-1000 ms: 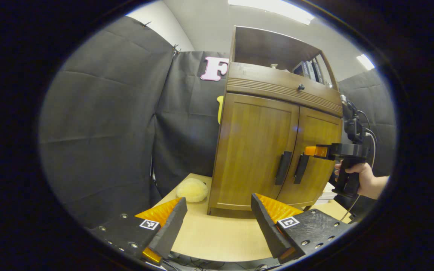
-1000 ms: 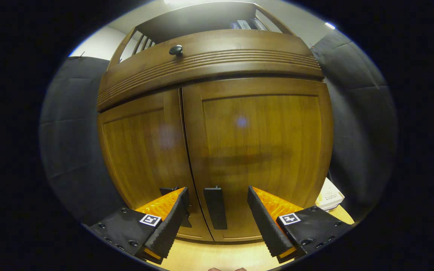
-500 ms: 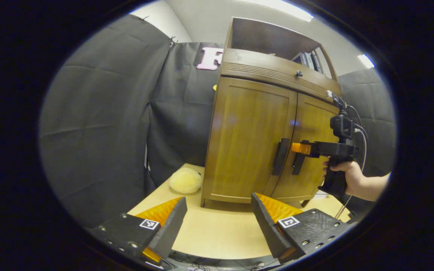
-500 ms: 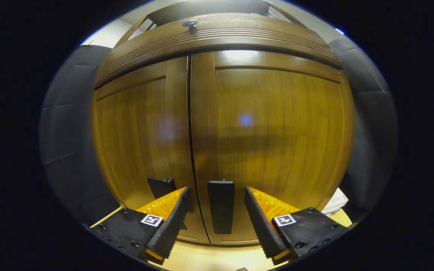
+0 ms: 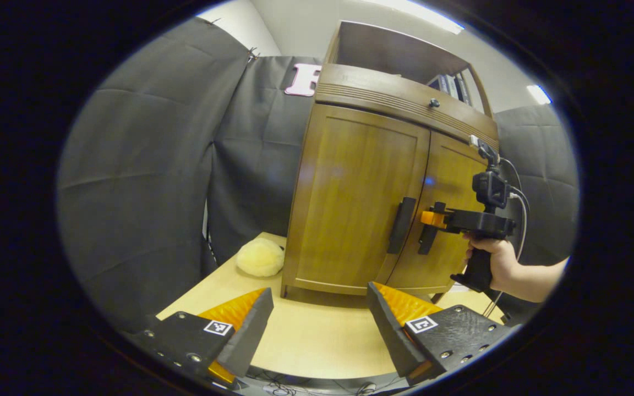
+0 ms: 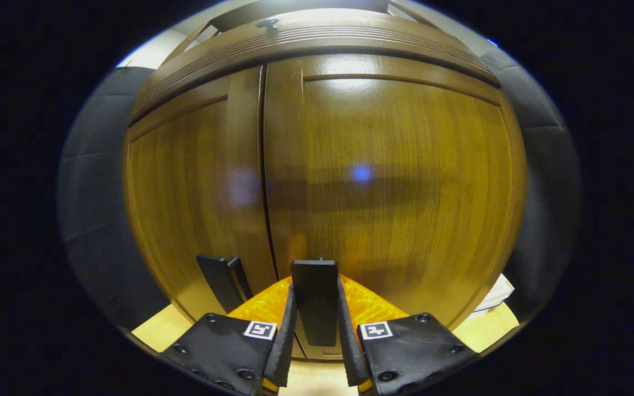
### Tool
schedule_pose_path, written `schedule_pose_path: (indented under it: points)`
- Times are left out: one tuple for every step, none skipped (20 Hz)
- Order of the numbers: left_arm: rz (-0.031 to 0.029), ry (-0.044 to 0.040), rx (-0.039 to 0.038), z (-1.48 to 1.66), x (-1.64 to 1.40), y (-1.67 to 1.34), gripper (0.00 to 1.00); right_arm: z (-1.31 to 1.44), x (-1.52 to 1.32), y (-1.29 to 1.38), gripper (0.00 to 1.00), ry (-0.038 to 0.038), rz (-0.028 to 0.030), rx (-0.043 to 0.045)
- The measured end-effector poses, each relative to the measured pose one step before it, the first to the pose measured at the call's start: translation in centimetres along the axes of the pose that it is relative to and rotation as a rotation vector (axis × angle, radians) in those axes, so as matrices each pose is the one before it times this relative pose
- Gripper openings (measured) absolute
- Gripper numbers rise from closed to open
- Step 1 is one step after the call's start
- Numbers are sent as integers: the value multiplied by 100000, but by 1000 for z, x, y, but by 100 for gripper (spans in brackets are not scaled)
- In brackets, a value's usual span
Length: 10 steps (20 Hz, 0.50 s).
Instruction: Open the right door of the double-door shoe cabinet with the right hand, and open the left door with the left hand.
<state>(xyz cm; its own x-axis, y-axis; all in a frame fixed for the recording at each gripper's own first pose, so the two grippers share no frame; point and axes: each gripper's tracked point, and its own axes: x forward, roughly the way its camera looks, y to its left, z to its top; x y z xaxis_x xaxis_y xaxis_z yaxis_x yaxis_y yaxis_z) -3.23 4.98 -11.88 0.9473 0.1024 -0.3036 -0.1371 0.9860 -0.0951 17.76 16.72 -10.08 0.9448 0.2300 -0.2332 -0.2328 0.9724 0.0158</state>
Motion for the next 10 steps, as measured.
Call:
schedule_pose_path:
  points:
    - [178, -12, 714, 103, 10, 18, 98, -27, 2, -78, 39, -1010, -509, -941]
    - [263, -42, 982, -12, 34, -30, 100, -26, 105, -25, 33, -19, -113, -611]
    - [215, -88, 902, 48, -28, -12, 100, 12, -204, 12, 33, -840, -242, 375]
    - [-57, -75, 649, -64, -36, -92, 98, -66, 129, 22, 33, 406, -180, 241]
    - [-165, -282, 304, 88, 26, -5, 100, 116, 121, -12, 30, -1039, -179, 144]
    - [-275, -476, 55, 150, -18, -11, 98, -70, -148, -25, 27, 297, -38, -440]
    - [-299, -304, -29, 194, -93, -8, 98, -11, 252, 68, 21, -177, 442, 209]
    - [-196, -168, 100, 123, -96, 16, 100, -254, -208, 70, 19, 1053, 1054, -162]
    - [-139, 10, 181, 47, -42, -12, 98, 221, 315, 10, 14, 171, 1050, -373]
    - [-238, 144, 145, 1, 35, -35, 100, -361, 516, -30, 12, 1224, 529, -292]
